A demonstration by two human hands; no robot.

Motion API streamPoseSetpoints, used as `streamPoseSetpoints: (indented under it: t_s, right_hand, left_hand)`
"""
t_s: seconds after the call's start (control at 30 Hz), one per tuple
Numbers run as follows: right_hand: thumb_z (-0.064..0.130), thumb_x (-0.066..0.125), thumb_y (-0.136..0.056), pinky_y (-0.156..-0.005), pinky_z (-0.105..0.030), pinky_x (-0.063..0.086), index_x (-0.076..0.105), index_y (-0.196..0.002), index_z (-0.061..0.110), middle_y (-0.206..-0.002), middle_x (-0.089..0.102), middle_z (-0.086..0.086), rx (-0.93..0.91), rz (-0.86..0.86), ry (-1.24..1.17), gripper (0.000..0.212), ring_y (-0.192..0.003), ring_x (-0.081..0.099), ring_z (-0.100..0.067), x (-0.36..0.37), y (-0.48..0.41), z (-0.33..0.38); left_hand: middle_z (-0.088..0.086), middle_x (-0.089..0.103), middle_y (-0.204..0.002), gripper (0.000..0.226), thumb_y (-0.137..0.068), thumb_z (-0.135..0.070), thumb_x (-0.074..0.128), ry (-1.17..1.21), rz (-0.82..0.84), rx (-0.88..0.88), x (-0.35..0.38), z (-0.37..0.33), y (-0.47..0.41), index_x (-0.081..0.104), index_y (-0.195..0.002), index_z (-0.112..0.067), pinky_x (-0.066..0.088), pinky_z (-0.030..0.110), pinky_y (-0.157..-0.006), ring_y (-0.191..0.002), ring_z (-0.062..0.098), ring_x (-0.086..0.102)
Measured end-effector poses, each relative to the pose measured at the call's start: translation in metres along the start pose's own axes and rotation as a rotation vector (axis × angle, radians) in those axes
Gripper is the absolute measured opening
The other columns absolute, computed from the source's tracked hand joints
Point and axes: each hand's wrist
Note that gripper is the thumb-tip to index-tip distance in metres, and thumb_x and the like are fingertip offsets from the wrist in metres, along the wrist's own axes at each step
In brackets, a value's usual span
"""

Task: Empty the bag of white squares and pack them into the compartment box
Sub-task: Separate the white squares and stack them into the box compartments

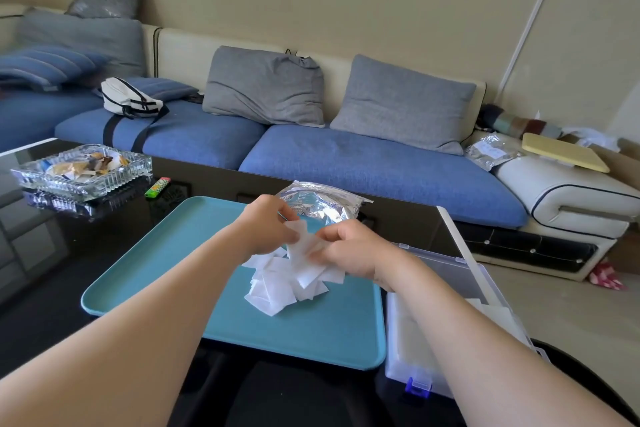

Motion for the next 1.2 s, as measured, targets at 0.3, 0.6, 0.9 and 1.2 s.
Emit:
streamPoseSetpoints:
  t_s: [0.3, 0.6, 0.9, 1.2]
  right_hand:
    - [0.033, 0.094, -0.075, -0.076, -0.034, 0.059, 0.079, -0.094, 0.025, -0.088, 0.08, 0.006, -0.103, -0.241, -0.063, 0.025, -0.081, 0.073, -0.009, -0.011, 0.002, -0.006]
    - [0.033, 0.097, -0.073, -0.085, -0.052, 0.064, 0.074, -0.101, 0.02, -0.083, 0.08, -0.005, -0.068, -0.291, -0.193, 0.038, -0.077, 0.079, -0.027, -0.017, 0.007, -0.004]
    - [0.037, 0.095, -0.074, -0.056, -0.028, 0.05, 0.073, -0.108, 0.025, -0.079, 0.079, -0.003, -0.091, -0.304, -0.171, 0.043, -0.057, 0.065, -0.013, -0.016, 0.01, 0.002]
    - [0.01, 0.065, -0.091, -0.068, -0.02, 0.05, 0.081, -0.098, 0.027, -0.092, 0.079, 0.008, -0.016, -0.542, -0.276, 0.025, -0.076, 0.069, -0.008, -0.023, 0.002, -0.002]
  left_hand:
    - [0.018, 0.075, -0.116, 0.023, -0.095, -0.024, 0.073, 0.34, 0.364, -0.047, -0.001, -0.015, 0.011, 0.078, -0.111, -0.009, 0.059, 0.048, -0.1, -0.098, 0.025, 0.072]
    - [0.022, 0.072, -0.124, 0.05, -0.112, -0.046, 0.04, 0.594, 0.511, -0.129, 0.002, -0.036, 0.024, 0.058, -0.135, -0.005, 0.053, 0.055, -0.107, -0.118, 0.041, 0.069]
    - [0.02, 0.075, -0.118, 0.041, -0.114, -0.035, 0.038, 0.438, 0.507, -0.079, 0.006, -0.036, 0.025, 0.06, -0.135, -0.008, 0.052, 0.033, -0.076, -0.087, 0.022, 0.065]
    - [0.016, 0.069, -0.102, 0.03, -0.113, -0.02, 0.039, 0.482, 0.291, -0.139, 0.005, -0.028, 0.017, 0.063, -0.124, -0.006, 0.053, 0.035, -0.072, -0.079, 0.025, 0.063]
Point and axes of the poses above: each hand's wrist, its own y-axis away from the middle knuckle, its own x-axis out of the palm, z = x × y
